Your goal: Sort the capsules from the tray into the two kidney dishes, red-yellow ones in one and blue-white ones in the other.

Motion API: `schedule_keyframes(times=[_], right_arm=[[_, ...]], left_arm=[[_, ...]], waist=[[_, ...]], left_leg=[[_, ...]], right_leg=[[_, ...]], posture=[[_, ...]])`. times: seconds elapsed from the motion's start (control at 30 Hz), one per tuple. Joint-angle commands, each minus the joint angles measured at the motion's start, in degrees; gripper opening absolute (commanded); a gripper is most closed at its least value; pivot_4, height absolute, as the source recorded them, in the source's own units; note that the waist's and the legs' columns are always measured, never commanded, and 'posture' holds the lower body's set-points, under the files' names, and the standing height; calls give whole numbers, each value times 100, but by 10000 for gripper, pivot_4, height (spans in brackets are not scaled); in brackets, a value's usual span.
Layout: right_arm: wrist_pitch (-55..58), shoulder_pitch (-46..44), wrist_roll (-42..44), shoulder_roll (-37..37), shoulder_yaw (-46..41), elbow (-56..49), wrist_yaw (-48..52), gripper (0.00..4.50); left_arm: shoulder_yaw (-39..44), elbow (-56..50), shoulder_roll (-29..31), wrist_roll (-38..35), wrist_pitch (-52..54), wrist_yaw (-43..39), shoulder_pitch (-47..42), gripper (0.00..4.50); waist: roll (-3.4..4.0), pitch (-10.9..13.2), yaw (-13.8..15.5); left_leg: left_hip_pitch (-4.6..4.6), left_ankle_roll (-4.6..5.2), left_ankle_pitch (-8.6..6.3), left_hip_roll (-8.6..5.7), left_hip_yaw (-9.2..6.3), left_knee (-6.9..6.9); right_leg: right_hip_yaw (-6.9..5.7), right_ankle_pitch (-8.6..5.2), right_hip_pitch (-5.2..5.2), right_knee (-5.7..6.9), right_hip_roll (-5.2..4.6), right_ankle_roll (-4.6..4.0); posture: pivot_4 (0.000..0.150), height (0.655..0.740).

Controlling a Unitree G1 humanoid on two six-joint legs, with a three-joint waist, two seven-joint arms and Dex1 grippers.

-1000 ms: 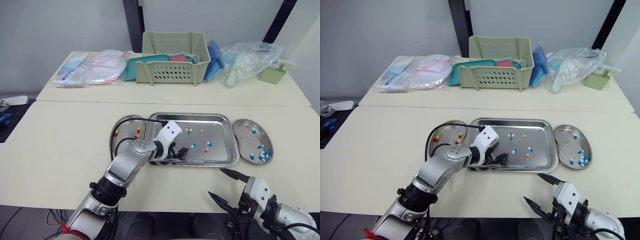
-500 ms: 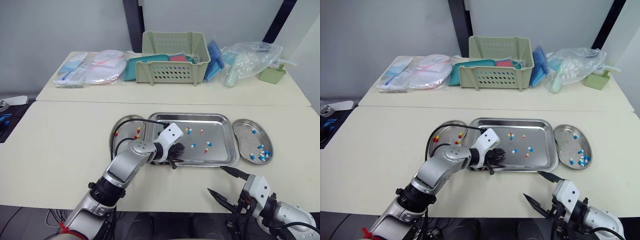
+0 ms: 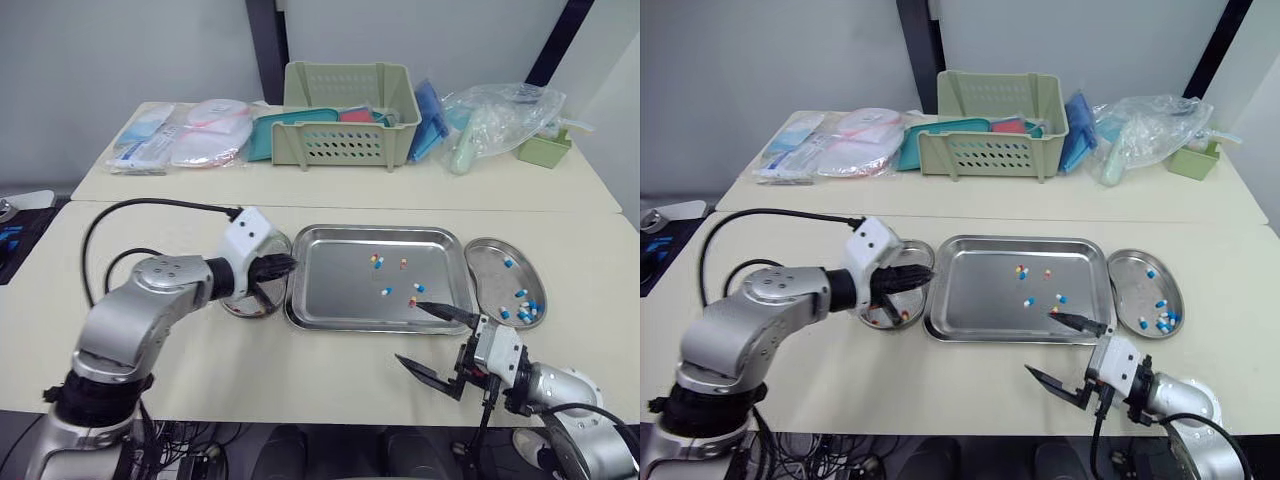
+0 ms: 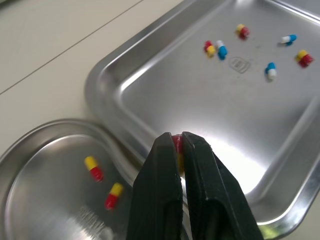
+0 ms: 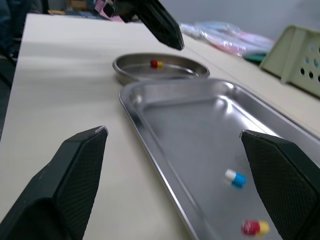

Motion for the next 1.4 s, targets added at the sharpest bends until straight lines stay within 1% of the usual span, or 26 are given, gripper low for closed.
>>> schedule_keyframes(times=[0.03, 0.17, 0.37, 0.7, 0.77, 0.8, 0.9, 1.07, 1.13, 1.17, 1.2, 1.3, 1.4], right_arm=[[104, -256, 188, 58, 194, -49, 121, 45000], [207, -455, 205, 66, 347, -39, 175, 45000], [263, -612, 187, 92, 477, -17, 155, 45000], [272, -644, 197, 128, 490, 39, 129, 45000], [271, -639, 199, 136, 478, 45, 128, 45000], [267, -639, 201, 140, 473, 46, 128, 45000], [250, -647, 205, 148, 461, 58, 128, 45000], [250, -672, 191, 173, 472, 60, 111, 45000], [254, -681, 185, 179, 478, 60, 107, 45000], [258, -684, 183, 182, 480, 58, 104, 45000], [260, -685, 180, 183, 481, 55, 103, 45000], [261, -681, 177, 177, 473, 47, 100, 45000], [274, -651, 148, 151, 431, 24, 58, 45000]], left_arm=[[482, -237, 236, 11, -9, 125, 323, 347], [733, -366, 200, 82, -15, 471, 595, 347], [774, -393, 94, 136, -54, 868, 661, 347], [786, -21, 19, 133, -385, 1003, 540, 347], [811, 15, 39, 97, -520, 939, 501, 5594], [822, 20, 52, 80, -547, 921, 482, 7442], [839, 14, 87, 40, -561, 895, 465, 16580], [859, -52, 80, 1, -537, 897, 448, 33620], [867, -58, 75, -13, -537, 900, 436, 39727], [872, -61, 72, -22, -539, 899, 428, 43747], [876, -62, 70, -21, -558, 904, 425, 44605], [912, -35, 52, 29, -731, 927, 437, 44605], [1091, 10, 38, -86, -976, 762, 560, 44605]], waist=[[1, 0, -4], [-1, 0, 18], [-2, 1, 13], [-2, 1, 7], [-2, 1, 7], [-2, 1, 7], [-2, 1, 7], [-2, 1, 6], [-2, 1, 5], [-2, 1, 5], [-2, 1, 5], [-2, 1, 5], [-2, 1, 6]], left_leg=[[1, 0, 0, 0, 1, 0], [-2, 0, 0, 1, -1, 1], [-2, 0, 0, 0, -1, 2], [-2, 0, 0, 1, -1, 1], [-2, 0, 0, 1, -1, 1], [-2, 0, 0, 0, -1, 1], [-2, 0, 0, 0, -1, 1], [-2, 0, 0, 1, -1, 1], [-2, 0, 0, 1, -1, 1], [-2, 0, 0, 0, -1, 1], [-2, 0, 0, 0, -1, 1], [-2, 0, 0, 0, -1, 1], [-2, 0, 0, 1, -1, 1]], right_leg=[[1, 0, 0, -1, 0, 0], [0, 0, -2, -1, 0, 0], [0, 0, -1, 0, -1, 0], [-1, 0, -2, 1, 0, 0], [-1, 0, -2, 1, 0, 0], [-1, 0, -3, 1, 0, 0], [-1, 0, -3, 1, 0, 0], [-1, 0, -3, 1, 0, 0], [-1, 0, -3, 2, 0, 0], [-1, 0, -3, 2, 0, 0], [-1, 0, -3, 1, 0, 0], [-1, 0, -3, 2, 0, 0], [-1, 0, -3, 2, 0, 0]], posture=[[1500, 7400], [1500, 7400], [1500, 7400], [1500, 7400], [1500, 7400], [1500, 7400], [1500, 7400], [1500, 7400], [1500, 7400], [1500, 7400], [1500, 7400], [1500, 7400], [1500, 7400]])
